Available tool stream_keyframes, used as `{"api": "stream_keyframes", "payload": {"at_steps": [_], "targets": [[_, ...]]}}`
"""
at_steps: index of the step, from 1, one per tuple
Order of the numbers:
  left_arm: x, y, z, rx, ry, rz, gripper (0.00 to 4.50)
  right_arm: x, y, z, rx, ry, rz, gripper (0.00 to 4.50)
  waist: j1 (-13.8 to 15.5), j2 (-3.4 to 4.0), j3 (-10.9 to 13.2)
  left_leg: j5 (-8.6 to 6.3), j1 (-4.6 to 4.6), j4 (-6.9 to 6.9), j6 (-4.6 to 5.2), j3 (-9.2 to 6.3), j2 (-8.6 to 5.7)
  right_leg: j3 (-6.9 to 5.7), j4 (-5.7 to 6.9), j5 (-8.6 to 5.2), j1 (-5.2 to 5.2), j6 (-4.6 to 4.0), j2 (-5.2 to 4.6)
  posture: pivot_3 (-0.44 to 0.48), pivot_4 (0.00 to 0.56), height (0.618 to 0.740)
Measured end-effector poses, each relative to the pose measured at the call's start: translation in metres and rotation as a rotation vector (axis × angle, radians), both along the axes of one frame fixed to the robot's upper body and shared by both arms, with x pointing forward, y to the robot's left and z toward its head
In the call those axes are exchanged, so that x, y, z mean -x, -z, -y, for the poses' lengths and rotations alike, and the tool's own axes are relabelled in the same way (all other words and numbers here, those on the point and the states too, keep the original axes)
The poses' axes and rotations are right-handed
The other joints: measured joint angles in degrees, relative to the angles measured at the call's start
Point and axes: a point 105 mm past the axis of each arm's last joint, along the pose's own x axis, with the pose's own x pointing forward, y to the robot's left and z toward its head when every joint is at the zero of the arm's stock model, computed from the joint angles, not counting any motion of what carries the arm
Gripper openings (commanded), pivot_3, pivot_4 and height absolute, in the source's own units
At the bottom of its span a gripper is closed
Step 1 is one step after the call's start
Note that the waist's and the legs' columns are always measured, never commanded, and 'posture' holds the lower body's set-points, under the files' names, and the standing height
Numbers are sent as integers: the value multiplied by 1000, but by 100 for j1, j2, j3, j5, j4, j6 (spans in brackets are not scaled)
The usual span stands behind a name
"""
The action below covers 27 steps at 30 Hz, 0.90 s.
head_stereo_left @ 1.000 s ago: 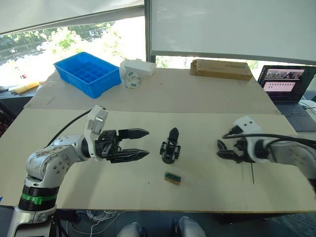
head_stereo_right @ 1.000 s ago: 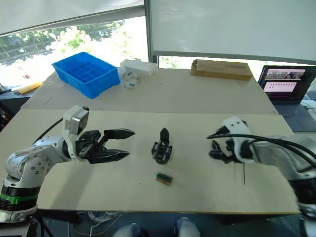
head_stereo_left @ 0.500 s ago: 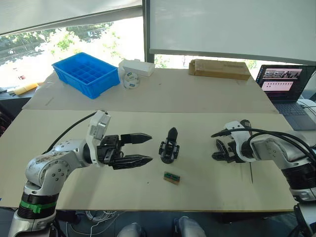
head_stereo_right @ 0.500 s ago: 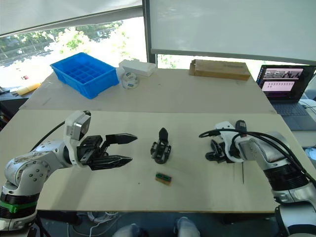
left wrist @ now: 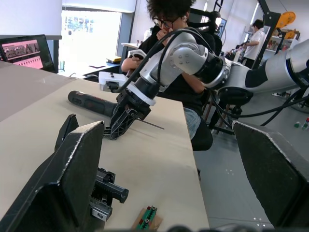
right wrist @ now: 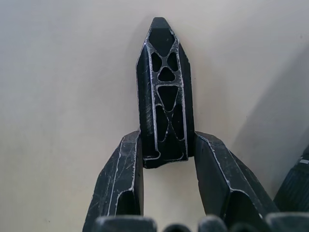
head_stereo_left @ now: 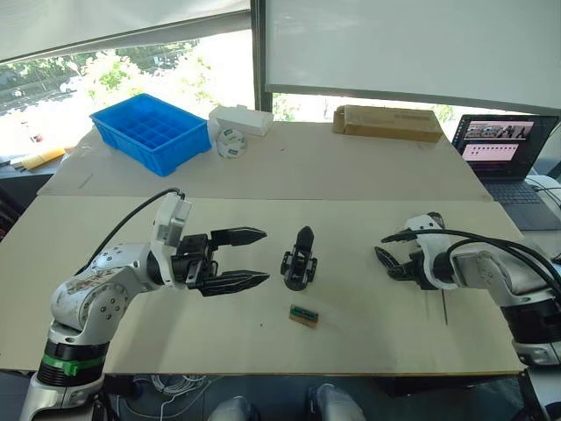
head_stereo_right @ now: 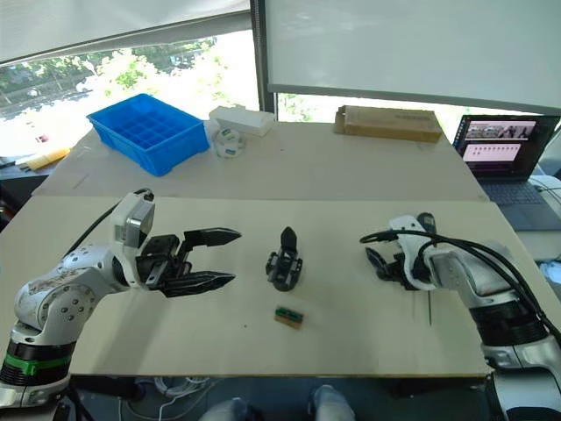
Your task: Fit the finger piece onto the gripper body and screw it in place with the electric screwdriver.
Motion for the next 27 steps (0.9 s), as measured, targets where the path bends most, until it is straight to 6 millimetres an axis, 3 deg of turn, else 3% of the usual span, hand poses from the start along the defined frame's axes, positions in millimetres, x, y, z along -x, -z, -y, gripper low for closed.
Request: {"api": "stream_keyframes", "payload": {"at_steps": [1, 4, 7, 9, 13, 16, 19, 27], "targets": [[-3, -4, 1, 29, -12, -11, 4500, 0, -6, -8, -38, -29, 52, 1102, 1, 1, 1, 1, -3, 0, 0, -1, 0, 3, 0, 0, 0, 0, -1, 0, 150, 740], [-18, -24, 11, 145, -64, -18, 4500, -4, -66, -44, -124, -179, 417, 1102, 6, 4, 2, 4, 0, 2, -3, -2, -2, 21, 3, 1, 1, 4, 1, 0, 150, 740], [-39, -43, 19, 286, -162, -58, 4500, 2, -115, -54, -67, -214, 745, 1102, 47, 3, 2, 4, 5, 1, -4, -4, -6, 20, 0, 0, 8, 6, 0, 0, 150, 740], [-56, -50, 23, 370, -247, -111, 4500, 10, -131, -64, -1, -251, 908, 1102, 81, 2, 2, 4, 5, 0, -3, -4, -13, 25, 0, 0, 8, 6, -4, 0, 150, 740], [-77, -45, 30, 423, -353, -242, 4500, 14, -135, -87, 77, -273, 1079, 1102, 31, 2, 1, 5, 13, -1, -3, 2, -18, 23, 6, 1, 7, 7, 1, 0, 150, 740], [-76, -38, 47, 403, -307, -296, 4500, 15, -136, -111, 92, -323, 1141, 1102, -5, 2, 2, 9, 16, -4, -9, 2, -17, 9, 7, 0, 6, 6, 6, 0, 150, 740], [-76, -45, 57, 426, -286, -298, 4500, 16, -135, -126, 78, -327, 1169, 1102, -5, 2, 2, 9, 16, -5, -9, 1, -17, 9, 6, 0, 6, 4, 5, 0, 150, 740], [-77, -46, 74, 508, -285, -370, 4500, 18, -138, -142, 57, -356, 1196, 1102, 5, 2, 2, 9, 15, -4, -8, -1, -19, 7, 4, 0, 8, 4, 3, 0, 150, 740]]}}
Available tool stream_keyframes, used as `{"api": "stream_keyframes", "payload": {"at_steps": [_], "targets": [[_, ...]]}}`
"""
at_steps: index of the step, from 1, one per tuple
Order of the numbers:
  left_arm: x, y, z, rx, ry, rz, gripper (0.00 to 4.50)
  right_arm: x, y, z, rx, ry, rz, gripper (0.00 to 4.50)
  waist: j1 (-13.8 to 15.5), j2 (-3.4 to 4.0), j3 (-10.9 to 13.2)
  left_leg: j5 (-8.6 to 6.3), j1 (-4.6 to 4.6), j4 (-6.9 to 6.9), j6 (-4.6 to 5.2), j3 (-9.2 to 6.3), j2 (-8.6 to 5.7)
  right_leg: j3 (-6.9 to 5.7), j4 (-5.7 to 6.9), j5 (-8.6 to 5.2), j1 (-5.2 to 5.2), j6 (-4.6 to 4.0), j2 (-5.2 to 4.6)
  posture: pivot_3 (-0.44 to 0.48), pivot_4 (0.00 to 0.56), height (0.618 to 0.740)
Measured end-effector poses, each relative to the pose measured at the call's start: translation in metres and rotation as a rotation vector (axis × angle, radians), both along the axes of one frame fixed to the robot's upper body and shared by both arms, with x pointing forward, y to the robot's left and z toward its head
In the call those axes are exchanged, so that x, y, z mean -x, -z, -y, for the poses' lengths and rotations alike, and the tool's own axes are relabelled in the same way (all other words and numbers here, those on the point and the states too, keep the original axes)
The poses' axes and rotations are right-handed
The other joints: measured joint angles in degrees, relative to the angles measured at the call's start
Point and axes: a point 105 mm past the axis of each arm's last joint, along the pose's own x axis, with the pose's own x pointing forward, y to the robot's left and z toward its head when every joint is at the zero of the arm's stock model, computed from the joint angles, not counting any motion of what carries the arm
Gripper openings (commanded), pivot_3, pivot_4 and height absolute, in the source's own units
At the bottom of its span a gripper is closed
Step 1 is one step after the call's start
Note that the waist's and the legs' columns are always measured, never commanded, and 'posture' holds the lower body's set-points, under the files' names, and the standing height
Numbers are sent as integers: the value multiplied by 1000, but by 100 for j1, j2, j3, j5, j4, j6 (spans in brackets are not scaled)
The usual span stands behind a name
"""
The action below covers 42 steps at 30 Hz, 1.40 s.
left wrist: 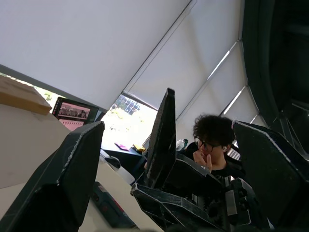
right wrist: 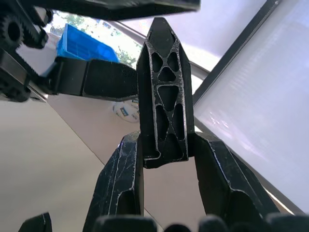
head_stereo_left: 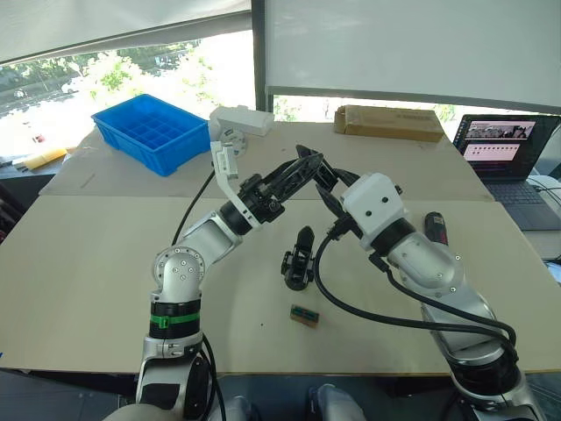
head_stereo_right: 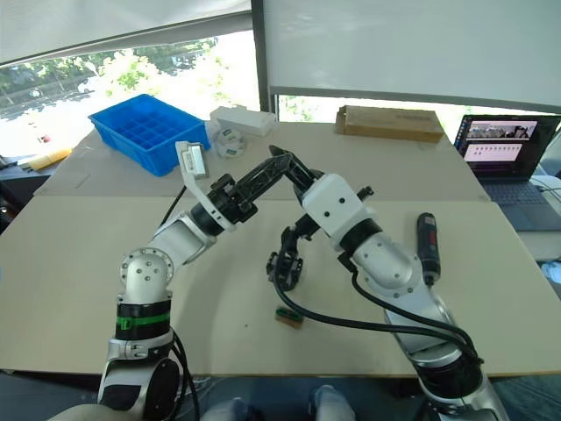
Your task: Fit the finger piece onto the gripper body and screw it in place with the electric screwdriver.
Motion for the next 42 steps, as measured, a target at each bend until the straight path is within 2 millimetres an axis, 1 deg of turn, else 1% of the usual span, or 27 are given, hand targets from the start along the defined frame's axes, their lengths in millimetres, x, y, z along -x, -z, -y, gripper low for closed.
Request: {"api": "stream_keyframes", "payload": {"at_steps": [4, 6, 8, 9, 11, 12, 19, 26, 33, 36, 39, 40, 42], "targets": [[-1, -5, 8, 34, -2, -12, 4500, 1, 0, -3, -17, -15, -9, 1102, -6, 0, 0, 1, -1, 0, 1, 0, -3, -2, 0, 0, 0, 0, -1, 0, 150, 740], [-1, -5, 9, 36, -4, -17, 4500, 1, 1, -4, -13, -18, -9, 1102, -16, 0, 0, 1, 0, 0, 1, 0, -1, -4, 0, 0, 0, 0, 2, 0, 150, 740], [-1, -5, 10, 42, -6, -19, 3929, 1, 1, -4, -15, -20, -10, 1102, -24, 0, 0, 1, 2, -1, 1, 0, 1, -3, 1, 0, 0, 0, 4, 0, 150, 740], [-1, -6, 10, 50, -11, -19, 3569, 1, 0, -5, -18, -22, -11, 1102, -23, 0, 0, 1, 2, -1, 1, 0, 1, -3, 0, 0, 0, -1, 4, 0, 150, 740], [-1, -8, 9, 58, -16, -15, 2709, 1, 1, -5, -23, -25, -13, 1102, -19, 0, 0, 1, 1, -1, 1, -1, 0, -3, 0, 0, 0, -1, 3, 0, 150, 740], [-1, -8, 8, 61, -22, -12, 2641, 1, 1, -5, -24, -24, -14, 1102, -17, 0, 0, 1, 1, -1, 1, 0, 0, -4, 0, 0, 0, 0, 2, 0, 150, 740], [-3, -16, -2, 96, -65, 17, 2641, 0, 4, -1, -28, -8, -26, 1102, -15, 0, 0, 1, 1, -1, 1, 0, -1, -4, -1, 0, 0, 0, 2, 0, 150, 740], [0, -18, 0, 97, -46, 26, 2641, 0, 4, -2, -32, -11, -27, 1102, -14, 0, 0, 1, 0, -1, 2, -1, -1, -5, -1, 0, 0, 0, 2, 0, 150, 740], [4, -11, 13, 89, -12, -11, 2641, 1, 5, -3, -29, -19, -31, 1102, -13, 0, 0, 1, 0, -1, 2, -1, 0, -4, -1, 0, 0, 0, 2, 0, 150, 740], [2, -11, 13, 95, -24, -18, 1785, 1, 4, -4, -33, -24, -31, 1102, -12, 0, 0, 1, 1, -1, 2, -1, -1, -4, -1, 0, 0, 0, 2, 0, 150, 740], [-1, -9, 9, 92, -57, -21, 301, 4, 2, -5, -35, -37, -21, 1102, -15, 0, 0, 1, 0, -1, 2, -1, 0, -4, -1, 0, 0, 0, 3, 0, 150, 740], [-2, -9, 7, 93, -60, -15, 90, 5, 1, -6, -36, -43, -19, 1102, -18, 0, 0, 1, 1, -2, 2, -1, 0, -5, -1, 0, 0, 0, 3, 0, 150, 740], [-2, -10, 6, 97, -62, -9, 98, 5, 1, -6, -37, -44, -17, 1102, -14, 0, 0, 1, 0, -2, 2, -1, -1, -6, -1, 0, 0, 0, 2, 0, 150, 740]]}}
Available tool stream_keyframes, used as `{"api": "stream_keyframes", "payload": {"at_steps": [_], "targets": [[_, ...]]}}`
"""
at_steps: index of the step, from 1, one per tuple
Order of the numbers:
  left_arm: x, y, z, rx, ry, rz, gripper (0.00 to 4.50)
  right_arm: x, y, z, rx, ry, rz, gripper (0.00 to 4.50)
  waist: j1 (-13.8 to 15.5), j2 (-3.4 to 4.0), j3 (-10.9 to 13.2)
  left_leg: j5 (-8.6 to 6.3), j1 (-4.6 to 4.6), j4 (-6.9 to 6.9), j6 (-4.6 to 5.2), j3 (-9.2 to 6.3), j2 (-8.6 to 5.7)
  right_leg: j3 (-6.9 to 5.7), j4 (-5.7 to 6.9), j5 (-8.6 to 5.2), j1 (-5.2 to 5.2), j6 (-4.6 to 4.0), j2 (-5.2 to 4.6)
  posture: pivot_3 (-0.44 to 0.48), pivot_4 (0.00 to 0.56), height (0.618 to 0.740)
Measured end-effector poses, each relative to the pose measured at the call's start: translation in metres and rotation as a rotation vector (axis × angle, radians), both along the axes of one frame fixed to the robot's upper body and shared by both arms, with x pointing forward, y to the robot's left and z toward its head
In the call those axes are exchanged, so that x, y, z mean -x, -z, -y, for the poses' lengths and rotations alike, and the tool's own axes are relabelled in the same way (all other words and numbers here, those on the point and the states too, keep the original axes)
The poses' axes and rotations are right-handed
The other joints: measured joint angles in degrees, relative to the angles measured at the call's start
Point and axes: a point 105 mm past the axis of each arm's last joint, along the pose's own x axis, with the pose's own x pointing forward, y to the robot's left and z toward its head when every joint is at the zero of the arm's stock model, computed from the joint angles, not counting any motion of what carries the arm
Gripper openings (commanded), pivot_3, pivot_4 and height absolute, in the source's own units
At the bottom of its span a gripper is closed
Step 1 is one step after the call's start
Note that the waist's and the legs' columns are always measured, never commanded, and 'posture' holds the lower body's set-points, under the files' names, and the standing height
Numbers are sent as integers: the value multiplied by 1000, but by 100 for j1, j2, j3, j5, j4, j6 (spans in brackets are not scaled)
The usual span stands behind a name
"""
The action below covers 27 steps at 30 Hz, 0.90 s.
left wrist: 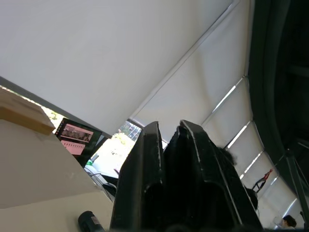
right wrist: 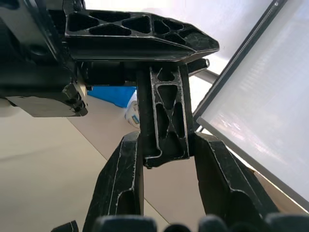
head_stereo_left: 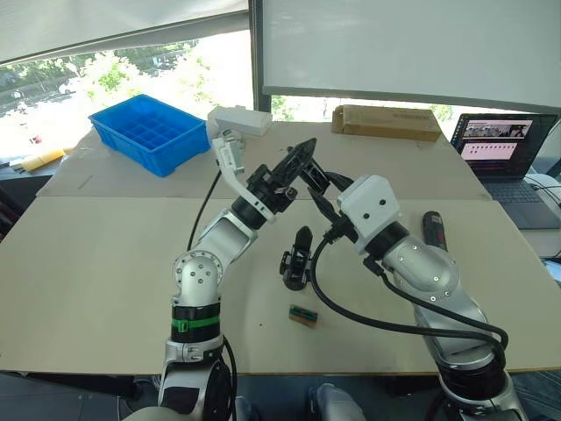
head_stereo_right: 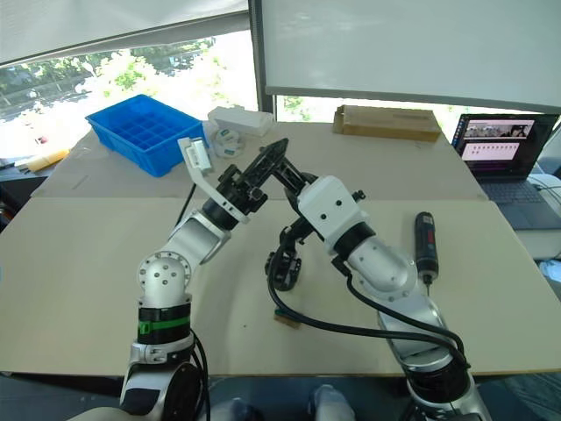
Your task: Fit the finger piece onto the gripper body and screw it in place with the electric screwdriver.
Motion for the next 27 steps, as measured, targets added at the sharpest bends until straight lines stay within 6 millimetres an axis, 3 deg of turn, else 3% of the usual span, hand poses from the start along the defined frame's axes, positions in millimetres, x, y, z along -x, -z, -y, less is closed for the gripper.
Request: {"api": "stream_keyframes", "payload": {"at_steps": [5, 7, 11, 14, 19, 23, 27], "targets": [[-1, 0, -2, -2, -3, 6, 98, 0, 0, 1, -14, -13, -21, 1102, 7, 0, 0, 0, -1, 0, 0, 0, -1, 0, -1, 0, 0, 0, -1, 0, 150, 740], [-3, 4, -2, -12, -4, -5, 98, 0, 4, 1, -41, -34, -75, 2140, 7, 0, 0, 0, -1, 0, 0, -1, -1, -1, -1, 0, 1, 0, 0, 0, 150, 740], [-3, 1, -9, -9, 20, 23, 98, 4, 9, 13, 22, -102, -165, 3478, 6, -1, 1, 0, -3, 0, 1, -3, 0, -5, -3, 0, 0, 0, 0, 0, 150, 740], [-8, -1, -15, -54, 55, 44, 98, 17, 8, 26, 48, -198, -256, 4489, 19, -1, 1, 0, -5, 0, 1, -10, 0, -12, -5, 0, 1, -1, 1, 0, 150, 740], [-1, -4, -33, -267, 224, 149, 98, 36, 8, 47, 28, -372, -564, 4500, -30, -2, 3, 0, -3, -1, 4, -12, 3, -16, -1, 0, 0, -9, 2, 0, 150, 740], [19, 7, -21, -408, 467, 186, 98, 41, 14, 37, -21, -490, -811, 4500, -4, -2, 3, 1, -5, -2, 3, -19, 3, -22, 2, -2, 1, -17, -2, 0, 150, 740], [29, 21, -11, -468, 589, 185, 98, 43, 25, 23, -58, -551, -995, 4500, 8, -2, 3, 1, -17, 2, 4, -25, -1, -26, 1, -1, -4, -17, -12, 0, 150, 740]]}}
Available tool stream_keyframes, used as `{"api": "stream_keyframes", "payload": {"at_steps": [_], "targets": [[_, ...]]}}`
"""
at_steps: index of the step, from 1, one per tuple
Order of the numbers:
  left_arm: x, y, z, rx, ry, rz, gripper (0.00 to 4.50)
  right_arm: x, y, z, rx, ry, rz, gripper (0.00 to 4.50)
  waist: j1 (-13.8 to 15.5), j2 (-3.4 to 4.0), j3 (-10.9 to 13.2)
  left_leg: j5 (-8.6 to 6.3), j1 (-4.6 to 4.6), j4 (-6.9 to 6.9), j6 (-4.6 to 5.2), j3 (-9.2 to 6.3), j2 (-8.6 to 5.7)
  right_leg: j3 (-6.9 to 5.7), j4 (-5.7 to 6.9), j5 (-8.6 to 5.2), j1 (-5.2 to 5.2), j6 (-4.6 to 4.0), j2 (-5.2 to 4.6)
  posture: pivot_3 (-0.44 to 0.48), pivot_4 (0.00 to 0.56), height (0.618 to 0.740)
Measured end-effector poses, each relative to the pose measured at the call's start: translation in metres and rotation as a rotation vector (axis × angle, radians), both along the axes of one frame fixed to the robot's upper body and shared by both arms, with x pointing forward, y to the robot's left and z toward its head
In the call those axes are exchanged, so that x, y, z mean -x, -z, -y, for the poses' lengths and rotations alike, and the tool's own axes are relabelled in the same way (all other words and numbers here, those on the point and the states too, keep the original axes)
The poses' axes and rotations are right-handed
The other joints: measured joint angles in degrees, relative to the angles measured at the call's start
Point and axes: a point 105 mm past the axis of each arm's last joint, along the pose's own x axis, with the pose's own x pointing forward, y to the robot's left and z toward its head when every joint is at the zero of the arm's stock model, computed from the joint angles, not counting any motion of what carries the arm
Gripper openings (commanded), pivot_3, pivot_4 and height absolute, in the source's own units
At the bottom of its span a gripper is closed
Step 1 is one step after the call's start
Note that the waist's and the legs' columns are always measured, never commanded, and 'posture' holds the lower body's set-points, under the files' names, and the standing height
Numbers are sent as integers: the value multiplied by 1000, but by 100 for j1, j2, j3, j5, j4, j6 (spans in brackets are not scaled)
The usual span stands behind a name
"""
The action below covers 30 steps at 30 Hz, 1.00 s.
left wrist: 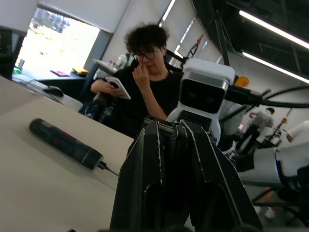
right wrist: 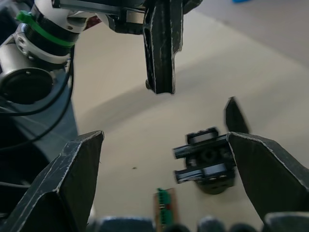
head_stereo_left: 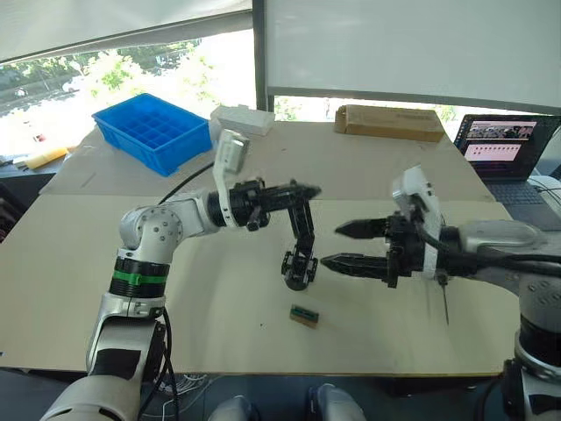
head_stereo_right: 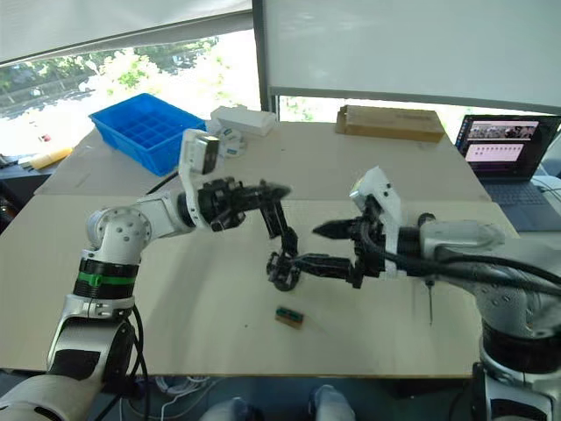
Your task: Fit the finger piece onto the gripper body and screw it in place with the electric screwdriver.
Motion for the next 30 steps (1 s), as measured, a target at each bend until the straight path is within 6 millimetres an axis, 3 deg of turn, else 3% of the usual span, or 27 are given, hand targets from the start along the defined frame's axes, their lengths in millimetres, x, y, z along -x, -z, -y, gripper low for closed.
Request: {"api": "stream_keyframes", "payload": {"at_steps": [5, 17, 21, 29, 30], "targets": [[7, 13, 7, -71, 75, 2, 98, 0, -1, -20, -29, -33, -67, 4500, -2, 1, 0, 0, -14, 3, -1, -14, 0, -21, 0, 0, -5, 0, -1, 0, 150, 740], [15, 23, 13, -94, 109, 9, 98, -3, 4, -21, -2, -2, -102, 4500, -6, 2, 0, 2, -32, 9, -2, -39, -2, -49, -3, 0, -4, 1, -7, 0, 150, 740], [18, 25, 13, -100, 113, 10, 98, 0, 3, -23, -12, -25, -109, 3338, -10, 2, 0, 4, -32, 10, -2, -41, -2, -50, -1, 0, -4, 1, -8, 0, 150, 740], [19, 21, 14, -80, 101, 18, 98, 1, 4, -23, -4, -31, -115, 464, -2, 2, 0, 4, -33, 10, -1, -42, -3, -53, -3, 0, -3, 1, -10, 0, 150, 740], [19, 22, 14, -75, 109, 11, 98, 3, 4, -24, -3, -43, -112, 385, -4, 2, 0, 4, -33, 9, -1, -42, -3, -53, -3, 0, -3, 1, -9, 0, 150, 740]]}}
